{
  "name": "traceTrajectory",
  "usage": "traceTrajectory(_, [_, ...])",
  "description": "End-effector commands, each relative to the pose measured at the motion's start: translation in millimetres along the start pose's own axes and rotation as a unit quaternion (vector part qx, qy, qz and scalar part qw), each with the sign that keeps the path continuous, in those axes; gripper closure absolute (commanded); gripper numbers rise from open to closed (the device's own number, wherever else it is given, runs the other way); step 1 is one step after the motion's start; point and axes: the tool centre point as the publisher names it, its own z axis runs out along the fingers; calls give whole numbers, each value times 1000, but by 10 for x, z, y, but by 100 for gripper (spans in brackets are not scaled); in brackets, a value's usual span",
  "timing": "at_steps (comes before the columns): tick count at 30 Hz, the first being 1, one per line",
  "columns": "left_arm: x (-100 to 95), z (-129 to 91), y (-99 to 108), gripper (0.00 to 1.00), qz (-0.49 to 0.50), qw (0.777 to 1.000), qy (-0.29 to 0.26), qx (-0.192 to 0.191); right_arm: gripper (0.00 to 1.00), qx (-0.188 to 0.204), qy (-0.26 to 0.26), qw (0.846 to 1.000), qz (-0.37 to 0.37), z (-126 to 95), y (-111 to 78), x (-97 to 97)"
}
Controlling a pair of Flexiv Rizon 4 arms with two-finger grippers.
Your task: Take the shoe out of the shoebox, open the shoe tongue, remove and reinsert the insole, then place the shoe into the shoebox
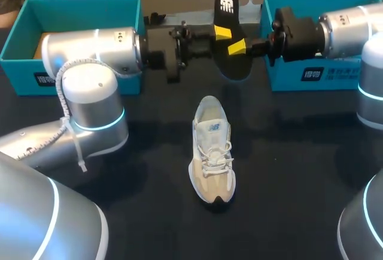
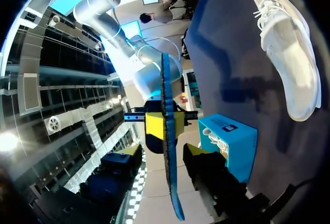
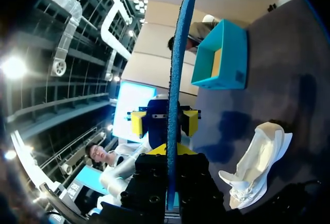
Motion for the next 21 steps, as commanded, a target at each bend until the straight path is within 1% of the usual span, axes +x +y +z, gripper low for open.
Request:
traceTrajectory(1, [-35, -91, 9, 0, -2, 1000, 5, -1, 100, -7, -1, 1000, -3, 5, 14, -65])
traceTrajectory(8, [-85, -319, 51, 0, -33, 999, 27, -6, 100, -35, -7, 999, -33, -102, 25, -126])
traceTrajectory(15, [-78, -596, -16, 0, -64, 996, 58, -7, 100, -50, -16, 996, -71, -192, 42, -140])
traceTrajectory(21, [10, -814, -88, 0, -157, 984, 79, -25, 100, -64, -22, 992, -106, -242, 46, -182])
